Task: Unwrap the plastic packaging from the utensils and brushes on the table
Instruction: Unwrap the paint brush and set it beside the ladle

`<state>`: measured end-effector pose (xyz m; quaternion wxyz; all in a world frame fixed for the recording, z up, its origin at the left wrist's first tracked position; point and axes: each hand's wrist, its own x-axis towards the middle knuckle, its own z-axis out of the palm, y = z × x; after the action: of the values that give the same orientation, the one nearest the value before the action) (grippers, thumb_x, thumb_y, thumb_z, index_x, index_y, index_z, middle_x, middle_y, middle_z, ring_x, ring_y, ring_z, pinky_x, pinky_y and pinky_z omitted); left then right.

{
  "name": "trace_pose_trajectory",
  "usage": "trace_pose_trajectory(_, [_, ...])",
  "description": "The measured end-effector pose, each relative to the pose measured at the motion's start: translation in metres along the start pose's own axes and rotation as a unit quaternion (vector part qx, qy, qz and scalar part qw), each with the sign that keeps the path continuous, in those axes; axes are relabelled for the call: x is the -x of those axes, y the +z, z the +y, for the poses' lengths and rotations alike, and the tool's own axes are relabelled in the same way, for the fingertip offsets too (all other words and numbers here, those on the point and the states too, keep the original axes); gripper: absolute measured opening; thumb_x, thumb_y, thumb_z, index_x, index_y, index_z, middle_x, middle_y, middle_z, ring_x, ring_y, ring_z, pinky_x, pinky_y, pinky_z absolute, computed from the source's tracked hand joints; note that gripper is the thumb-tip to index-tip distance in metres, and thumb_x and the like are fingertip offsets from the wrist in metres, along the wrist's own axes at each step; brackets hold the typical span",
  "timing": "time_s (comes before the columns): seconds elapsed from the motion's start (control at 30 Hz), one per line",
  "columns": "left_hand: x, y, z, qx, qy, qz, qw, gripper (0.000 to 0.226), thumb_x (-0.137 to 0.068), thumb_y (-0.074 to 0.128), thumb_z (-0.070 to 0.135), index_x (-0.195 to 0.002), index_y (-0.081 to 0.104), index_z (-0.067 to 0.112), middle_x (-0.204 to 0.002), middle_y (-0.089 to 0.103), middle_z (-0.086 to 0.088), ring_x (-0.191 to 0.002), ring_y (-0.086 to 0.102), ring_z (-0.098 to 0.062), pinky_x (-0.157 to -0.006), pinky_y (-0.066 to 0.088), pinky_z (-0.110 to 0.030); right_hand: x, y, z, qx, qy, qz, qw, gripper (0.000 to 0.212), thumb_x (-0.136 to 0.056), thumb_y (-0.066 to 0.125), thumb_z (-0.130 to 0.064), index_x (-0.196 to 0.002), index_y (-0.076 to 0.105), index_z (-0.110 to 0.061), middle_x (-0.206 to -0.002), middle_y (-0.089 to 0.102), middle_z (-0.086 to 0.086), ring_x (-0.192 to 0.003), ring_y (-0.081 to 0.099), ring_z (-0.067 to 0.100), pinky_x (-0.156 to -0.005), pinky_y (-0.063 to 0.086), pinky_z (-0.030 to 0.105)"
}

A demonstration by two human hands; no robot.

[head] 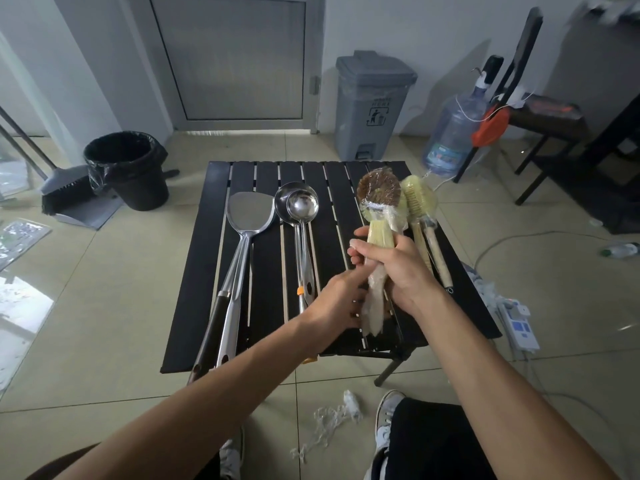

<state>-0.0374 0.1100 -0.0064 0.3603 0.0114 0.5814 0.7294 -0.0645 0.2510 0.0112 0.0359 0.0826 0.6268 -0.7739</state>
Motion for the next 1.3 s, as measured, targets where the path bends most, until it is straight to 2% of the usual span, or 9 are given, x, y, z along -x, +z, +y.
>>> trace_pose_trajectory(0.17, [0.006,0.000,-0.002,-0.183,0.045,0.021,0.982,0.042,-0.112,0.038,0.042,-0.111,0.063,0.008,-0.089,0.059,-0.004,-0.074,0.058,-0.011,-0.067,0.055,-0.025,-0.007,-0.003,-0.002,-0.105,0.032,0.016,0.994,0.013,-0.090,0.072,-0.004,-0.103,0.070,-0.009,-0.083,0.074,0.005,-0.076,0.069,0.017,-0.071,0.056,0.030])
trace_pose_trajectory(0.33, [0.011,-0.010,0.000,-0.205,0.021,0.004,0.978,0.038,-0.112,0.043,0.034,-0.118,0.062,0.002,-0.092,0.063,-0.006,-0.075,0.063,-0.011,-0.064,0.053,-0.023,-0.024,-0.028,-0.012,-0.129,0.012,0.061,0.990,0.015,-0.097,0.062,-0.005,-0.105,0.076,-0.005,-0.090,0.075,0.004,-0.086,0.076,0.018,-0.074,0.060,0.030])
trace_pose_trajectory(0.53, [0.012,-0.021,0.003,-0.175,0.053,0.025,0.983,0.033,-0.111,0.048,0.028,-0.118,0.062,-0.001,-0.087,0.065,-0.007,-0.071,0.065,-0.014,-0.065,0.056,-0.027,-0.038,-0.038,-0.011,-0.188,0.063,0.187,0.962,0.026,-0.093,0.040,0.003,-0.076,0.058,-0.005,-0.064,0.052,0.004,-0.054,0.054,0.015,-0.054,0.048,0.026])
trace_pose_trajectory(0.63, [0.012,-0.025,0.007,-0.156,0.078,0.017,0.984,0.031,-0.109,0.053,0.025,-0.119,0.059,-0.004,-0.086,0.065,-0.010,-0.074,0.064,-0.021,-0.067,0.056,-0.032,-0.033,-0.033,-0.006,-0.206,0.120,0.148,0.960,0.027,-0.086,0.032,-0.004,-0.064,0.042,-0.013,-0.056,0.043,0.004,-0.045,0.045,0.016,-0.043,0.036,0.023])
trace_pose_trajectory(0.77, [0.011,-0.029,0.008,-0.158,0.104,0.019,0.982,0.022,-0.108,0.056,0.022,-0.115,0.060,0.002,-0.088,0.065,-0.011,-0.074,0.065,-0.020,-0.067,0.057,-0.031,-0.028,-0.025,-0.006,-0.140,0.129,0.087,0.978,0.023,-0.089,0.035,-0.006,-0.070,0.048,-0.012,-0.051,0.035,-0.004,-0.036,0.026,0.007,-0.033,0.019,0.020])
trace_pose_trajectory(0.93, [0.009,-0.035,0.006,-0.221,0.128,0.052,0.965,0.016,-0.108,0.056,0.024,-0.112,0.063,0.010,-0.084,0.066,-0.004,-0.067,0.063,-0.010,-0.062,0.054,-0.024,-0.020,-0.014,-0.009,0.149,-0.025,0.026,0.988,0.042,-0.103,0.053,-0.048,-0.085,0.062,-0.011,-0.047,0.036,-0.013,-0.039,0.027,0.005,-0.037,0.023,0.019])
trace_pose_trajectory(1.03, [0.007,-0.039,0.007,-0.267,0.134,0.078,0.951,0.014,-0.103,0.060,0.028,-0.098,0.064,0.015,-0.075,0.062,0.000,-0.061,0.057,-0.008,-0.058,0.048,-0.028,-0.018,-0.013,-0.011,0.207,-0.108,0.015,0.972,0.037,-0.104,0.059,-0.040,-0.094,0.072,-0.006,-0.047,0.049,-0.016,-0.039,0.041,0.001,-0.041,0.033,0.013])
trace_pose_trajectory(1.2, [0.007,-0.044,0.014,-0.276,0.119,0.108,0.948,0.047,-0.092,0.060,0.066,-0.100,0.067,0.021,-0.060,0.059,0.004,-0.052,0.055,-0.009,-0.054,0.046,-0.028,-0.017,-0.019,-0.013,0.195,-0.105,-0.030,0.975,0.034,-0.105,0.058,-0.031,-0.086,0.078,-0.011,-0.050,0.039,-0.005,-0.043,0.032,0.008,-0.043,0.029,0.018])
trace_pose_trajectory(1.3, [0.011,-0.045,0.019,-0.266,0.152,0.067,0.950,0.044,-0.099,0.056,0.064,-0.110,0.064,0.022,-0.063,0.067,-0.001,-0.050,0.063,-0.014,-0.051,0.052,-0.027,-0.014,-0.015,-0.015,0.133,-0.070,-0.088,0.985,0.034,-0.103,0.059,-0.034,-0.085,0.079,-0.014,-0.054,0.031,0.001,-0.045,0.025,0.011,-0.043,0.026,0.021])
